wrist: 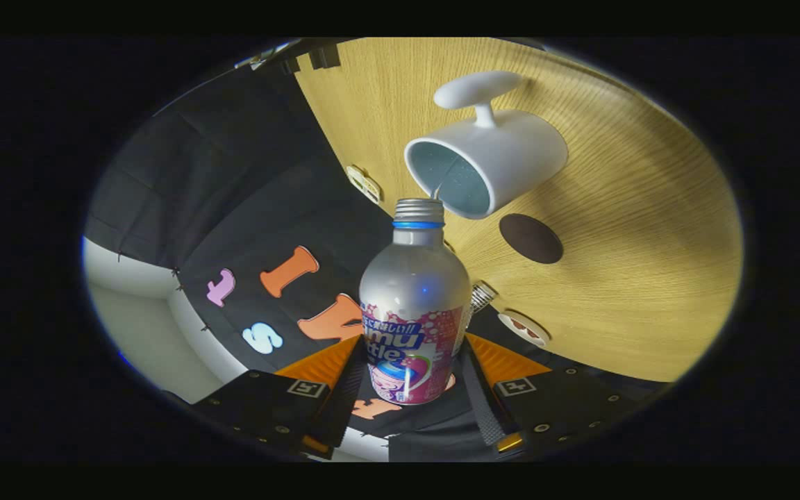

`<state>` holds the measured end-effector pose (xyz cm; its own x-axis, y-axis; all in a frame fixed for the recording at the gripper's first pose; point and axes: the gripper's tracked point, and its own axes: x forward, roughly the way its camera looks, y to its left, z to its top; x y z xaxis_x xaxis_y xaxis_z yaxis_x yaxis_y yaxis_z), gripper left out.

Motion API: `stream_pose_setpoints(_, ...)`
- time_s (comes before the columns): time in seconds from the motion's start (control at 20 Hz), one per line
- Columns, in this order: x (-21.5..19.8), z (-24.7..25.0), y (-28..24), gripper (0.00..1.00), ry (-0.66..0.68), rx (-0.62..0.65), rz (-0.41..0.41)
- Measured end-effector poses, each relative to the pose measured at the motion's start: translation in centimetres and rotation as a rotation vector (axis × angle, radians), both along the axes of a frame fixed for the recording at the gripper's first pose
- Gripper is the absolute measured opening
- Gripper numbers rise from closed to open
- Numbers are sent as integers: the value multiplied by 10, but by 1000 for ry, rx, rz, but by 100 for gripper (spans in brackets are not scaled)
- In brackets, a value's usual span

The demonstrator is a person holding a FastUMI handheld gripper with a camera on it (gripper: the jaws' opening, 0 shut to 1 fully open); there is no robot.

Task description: Take the bottle from table, then pour the juice into the cup, finally place the bottle on the coaster

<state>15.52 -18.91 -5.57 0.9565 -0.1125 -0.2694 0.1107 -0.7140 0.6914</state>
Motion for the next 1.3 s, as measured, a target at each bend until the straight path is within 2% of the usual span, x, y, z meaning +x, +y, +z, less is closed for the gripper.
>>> stream_pose_setpoints(0.45, 1, 12, -14, 74, -44, 64, -59)
stream_pose_setpoints(0.75, 6, 5, -2, 74, -5, -3, -20)
stream_pose_setpoints(0.9, 1, -2, 3, 74, 23, -117, 14)
stream_pose_setpoints(1.3, 5, -29, 27, 74, 109, -669, 211)
